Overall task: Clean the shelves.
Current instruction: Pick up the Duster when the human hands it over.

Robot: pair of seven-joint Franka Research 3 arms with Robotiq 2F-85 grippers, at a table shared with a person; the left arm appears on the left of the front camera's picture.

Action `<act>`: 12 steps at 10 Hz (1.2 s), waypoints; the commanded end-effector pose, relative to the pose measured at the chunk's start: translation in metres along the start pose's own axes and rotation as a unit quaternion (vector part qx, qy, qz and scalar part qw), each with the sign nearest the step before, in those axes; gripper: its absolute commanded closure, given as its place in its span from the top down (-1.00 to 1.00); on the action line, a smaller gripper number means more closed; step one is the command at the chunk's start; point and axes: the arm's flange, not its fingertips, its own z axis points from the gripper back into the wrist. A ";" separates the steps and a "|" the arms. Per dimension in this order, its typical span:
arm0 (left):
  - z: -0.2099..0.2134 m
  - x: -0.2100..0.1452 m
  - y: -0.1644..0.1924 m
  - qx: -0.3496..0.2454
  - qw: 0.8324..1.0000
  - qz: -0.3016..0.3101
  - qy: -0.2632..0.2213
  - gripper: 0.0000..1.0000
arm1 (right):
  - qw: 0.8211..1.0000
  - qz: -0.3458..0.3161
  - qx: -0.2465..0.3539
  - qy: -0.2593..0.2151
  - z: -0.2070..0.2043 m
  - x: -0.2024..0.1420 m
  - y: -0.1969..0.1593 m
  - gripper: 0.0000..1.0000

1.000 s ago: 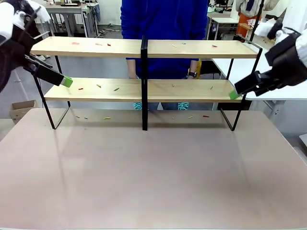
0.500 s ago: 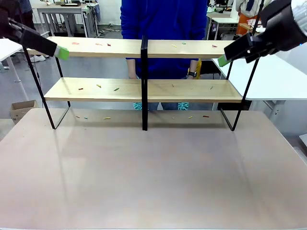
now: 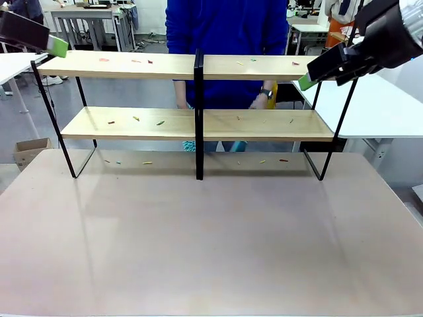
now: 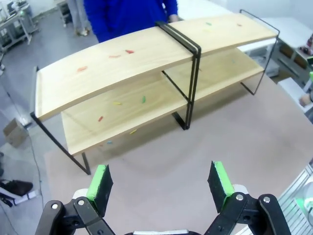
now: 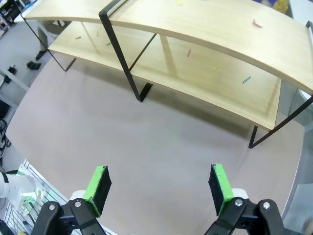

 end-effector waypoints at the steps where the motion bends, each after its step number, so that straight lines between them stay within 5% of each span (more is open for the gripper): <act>1: -0.001 -0.011 -0.007 0.005 1.000 0.025 -0.007 1.00 | 1.000 0.005 0.024 -0.005 -0.003 0.005 -0.008 1.00; 7: -0.013 -0.003 -0.009 0.002 1.000 0.015 0.010 1.00 | 0.999 -0.004 0.032 -0.014 -0.007 0.006 -0.016 1.00; 12: -0.009 0.000 -0.007 0.001 1.000 0.008 0.008 1.00 | 0.998 -0.035 0.020 -0.057 0.028 -0.016 0.014 1.00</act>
